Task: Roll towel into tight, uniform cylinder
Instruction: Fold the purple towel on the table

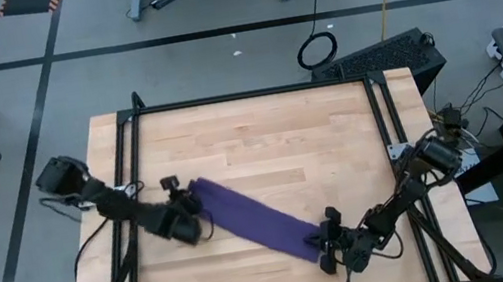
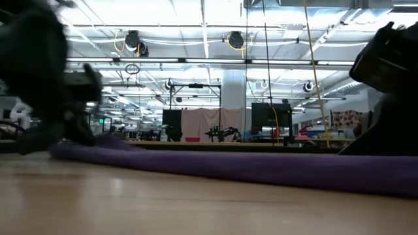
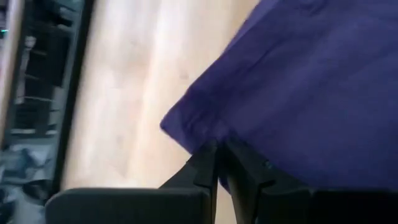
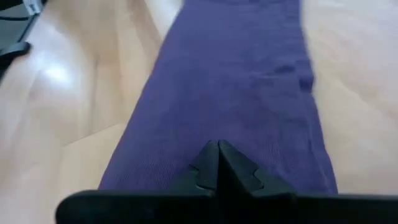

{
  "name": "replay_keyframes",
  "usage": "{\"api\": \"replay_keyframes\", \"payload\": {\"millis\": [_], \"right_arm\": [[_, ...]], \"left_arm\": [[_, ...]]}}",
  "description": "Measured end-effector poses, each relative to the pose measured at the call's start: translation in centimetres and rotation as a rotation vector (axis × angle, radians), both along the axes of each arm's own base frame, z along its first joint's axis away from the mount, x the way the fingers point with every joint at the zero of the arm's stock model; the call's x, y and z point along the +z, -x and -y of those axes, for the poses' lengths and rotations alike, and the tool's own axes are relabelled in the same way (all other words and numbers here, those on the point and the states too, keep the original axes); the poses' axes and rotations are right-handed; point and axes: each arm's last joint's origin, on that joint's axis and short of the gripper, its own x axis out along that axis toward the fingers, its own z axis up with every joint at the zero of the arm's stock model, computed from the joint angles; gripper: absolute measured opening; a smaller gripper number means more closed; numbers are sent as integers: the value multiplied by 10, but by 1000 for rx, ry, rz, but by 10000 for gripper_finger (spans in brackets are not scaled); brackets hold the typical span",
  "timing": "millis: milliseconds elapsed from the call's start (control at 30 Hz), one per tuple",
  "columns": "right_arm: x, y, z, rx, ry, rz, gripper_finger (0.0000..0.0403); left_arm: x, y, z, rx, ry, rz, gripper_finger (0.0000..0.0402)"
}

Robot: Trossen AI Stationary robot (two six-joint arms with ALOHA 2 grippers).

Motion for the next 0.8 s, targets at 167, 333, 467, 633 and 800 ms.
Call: {"api": "replay_keyframes", "payload": {"millis": [167,333,467,633,800], "right_arm": [[5,-1,-7,24,-10,-1,0],[23,0,-7,37,-24,16,0],[41,4,-3,37,-10,4,0],[57,8,2,40,-3,0,0],[55,9,2,66,24,-26,0]], "left_arm": [[3,-17,-25,25,25,-76,33],[15,-27,-31,18,152,-89,33],[27,-27,-29,1,177,-41,33],[40,-27,-25,-43,210,31,33],[45,-38,-13,-180,417,102,33]]}}
